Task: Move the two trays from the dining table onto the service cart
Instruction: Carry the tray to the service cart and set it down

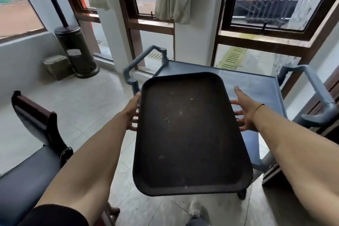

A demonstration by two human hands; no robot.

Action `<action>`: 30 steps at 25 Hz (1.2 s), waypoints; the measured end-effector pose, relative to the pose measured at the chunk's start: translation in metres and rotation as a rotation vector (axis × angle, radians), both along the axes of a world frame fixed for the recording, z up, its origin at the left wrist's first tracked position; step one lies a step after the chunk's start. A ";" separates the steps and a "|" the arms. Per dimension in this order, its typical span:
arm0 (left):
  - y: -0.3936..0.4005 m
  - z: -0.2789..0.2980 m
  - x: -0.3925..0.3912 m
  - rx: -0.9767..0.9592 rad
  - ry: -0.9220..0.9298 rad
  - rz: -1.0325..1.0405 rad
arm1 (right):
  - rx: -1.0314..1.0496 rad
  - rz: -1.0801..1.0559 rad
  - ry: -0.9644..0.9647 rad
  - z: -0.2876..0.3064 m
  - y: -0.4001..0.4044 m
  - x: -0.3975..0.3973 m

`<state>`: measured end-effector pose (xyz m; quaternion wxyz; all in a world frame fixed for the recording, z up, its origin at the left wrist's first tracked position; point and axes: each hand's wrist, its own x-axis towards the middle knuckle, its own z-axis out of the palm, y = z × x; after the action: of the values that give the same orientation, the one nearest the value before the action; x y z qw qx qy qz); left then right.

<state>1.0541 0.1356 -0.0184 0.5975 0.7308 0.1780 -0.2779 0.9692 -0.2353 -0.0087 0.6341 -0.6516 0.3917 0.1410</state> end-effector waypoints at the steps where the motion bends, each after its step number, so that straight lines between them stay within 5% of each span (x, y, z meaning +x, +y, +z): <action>1: -0.004 0.001 0.012 0.000 0.000 0.020 | 0.008 0.011 -0.003 0.000 -0.005 0.018; 17: -0.072 0.020 0.188 0.053 -0.050 0.183 | 0.040 0.142 -0.023 0.012 -0.076 0.216; 30: -0.086 -0.006 0.336 0.058 0.009 -0.047 | 0.017 -0.017 0.019 -0.011 -0.075 0.296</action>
<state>1.3904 0.0492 -0.0247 0.5685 0.7507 0.1716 -0.2896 1.2654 -0.3106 -0.0196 0.6371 -0.6416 0.4018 0.1450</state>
